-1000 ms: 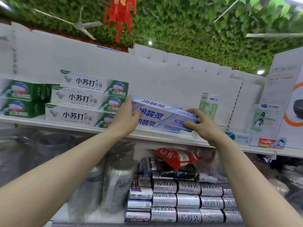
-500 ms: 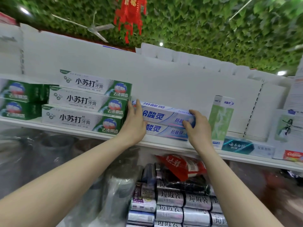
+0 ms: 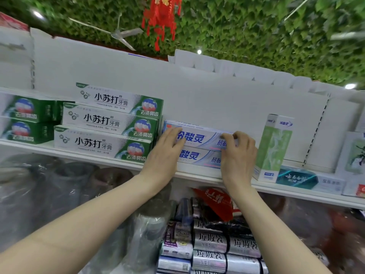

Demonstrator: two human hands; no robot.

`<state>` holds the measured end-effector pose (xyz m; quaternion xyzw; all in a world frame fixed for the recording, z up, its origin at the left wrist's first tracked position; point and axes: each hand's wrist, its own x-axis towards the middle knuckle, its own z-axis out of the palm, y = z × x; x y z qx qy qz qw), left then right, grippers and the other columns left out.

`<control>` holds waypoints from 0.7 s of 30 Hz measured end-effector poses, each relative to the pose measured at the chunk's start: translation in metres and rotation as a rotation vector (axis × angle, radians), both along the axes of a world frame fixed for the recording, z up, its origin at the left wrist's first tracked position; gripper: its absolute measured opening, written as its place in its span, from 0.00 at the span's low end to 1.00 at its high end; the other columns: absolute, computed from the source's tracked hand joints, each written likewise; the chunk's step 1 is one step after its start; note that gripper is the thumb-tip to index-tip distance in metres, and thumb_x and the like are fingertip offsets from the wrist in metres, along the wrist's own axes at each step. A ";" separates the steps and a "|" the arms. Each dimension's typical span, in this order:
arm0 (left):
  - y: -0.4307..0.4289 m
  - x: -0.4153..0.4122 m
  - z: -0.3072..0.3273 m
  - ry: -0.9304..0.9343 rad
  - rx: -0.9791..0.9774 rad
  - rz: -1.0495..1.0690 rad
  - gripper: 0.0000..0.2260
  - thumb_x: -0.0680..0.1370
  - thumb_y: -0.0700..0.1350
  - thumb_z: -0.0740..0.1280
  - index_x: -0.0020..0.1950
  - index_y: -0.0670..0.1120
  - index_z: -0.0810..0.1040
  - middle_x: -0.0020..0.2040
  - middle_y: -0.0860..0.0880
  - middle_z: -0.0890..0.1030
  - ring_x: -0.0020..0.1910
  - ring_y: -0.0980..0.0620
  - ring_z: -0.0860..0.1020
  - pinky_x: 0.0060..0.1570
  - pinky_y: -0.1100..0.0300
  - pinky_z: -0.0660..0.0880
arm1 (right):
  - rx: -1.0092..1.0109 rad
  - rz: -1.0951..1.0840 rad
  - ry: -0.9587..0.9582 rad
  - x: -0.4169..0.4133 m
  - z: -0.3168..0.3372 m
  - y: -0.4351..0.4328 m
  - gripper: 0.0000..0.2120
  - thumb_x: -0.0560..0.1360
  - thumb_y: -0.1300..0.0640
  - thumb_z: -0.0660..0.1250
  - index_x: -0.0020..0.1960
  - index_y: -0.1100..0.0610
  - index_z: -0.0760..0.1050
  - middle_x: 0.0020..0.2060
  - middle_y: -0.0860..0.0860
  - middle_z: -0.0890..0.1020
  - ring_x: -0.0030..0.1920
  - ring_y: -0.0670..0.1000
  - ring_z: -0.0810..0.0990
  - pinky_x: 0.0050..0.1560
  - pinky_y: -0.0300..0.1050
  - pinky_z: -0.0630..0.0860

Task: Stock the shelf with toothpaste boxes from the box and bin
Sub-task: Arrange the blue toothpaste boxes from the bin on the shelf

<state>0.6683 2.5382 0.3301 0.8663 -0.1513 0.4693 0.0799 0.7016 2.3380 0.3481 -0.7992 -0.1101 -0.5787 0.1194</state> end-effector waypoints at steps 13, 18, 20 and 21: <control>-0.005 0.015 0.014 0.182 -0.029 0.106 0.21 0.82 0.54 0.57 0.69 0.42 0.71 0.71 0.46 0.67 0.68 0.46 0.66 0.66 0.55 0.65 | -0.099 0.142 0.340 0.021 -0.005 0.006 0.19 0.79 0.52 0.56 0.62 0.61 0.77 0.56 0.59 0.76 0.54 0.62 0.72 0.58 0.54 0.71; -0.010 0.020 0.020 0.249 0.009 0.211 0.25 0.81 0.60 0.52 0.70 0.46 0.71 0.72 0.46 0.68 0.68 0.45 0.69 0.67 0.53 0.63 | -0.154 0.120 0.448 0.024 0.004 0.006 0.18 0.82 0.50 0.57 0.68 0.56 0.74 0.60 0.55 0.74 0.59 0.59 0.71 0.61 0.51 0.67; -0.012 0.023 0.022 0.273 0.033 0.241 0.26 0.81 0.62 0.51 0.69 0.46 0.73 0.72 0.46 0.69 0.68 0.45 0.69 0.67 0.53 0.62 | -0.162 0.110 0.484 0.026 0.009 0.006 0.19 0.83 0.48 0.55 0.67 0.54 0.74 0.60 0.54 0.74 0.60 0.58 0.72 0.59 0.50 0.69; -0.014 0.025 0.024 0.283 0.046 0.254 0.27 0.81 0.62 0.50 0.68 0.46 0.73 0.71 0.46 0.70 0.67 0.45 0.70 0.67 0.53 0.62 | -0.167 0.107 0.511 0.027 0.011 0.006 0.19 0.83 0.47 0.54 0.67 0.53 0.74 0.60 0.54 0.74 0.60 0.58 0.72 0.59 0.50 0.70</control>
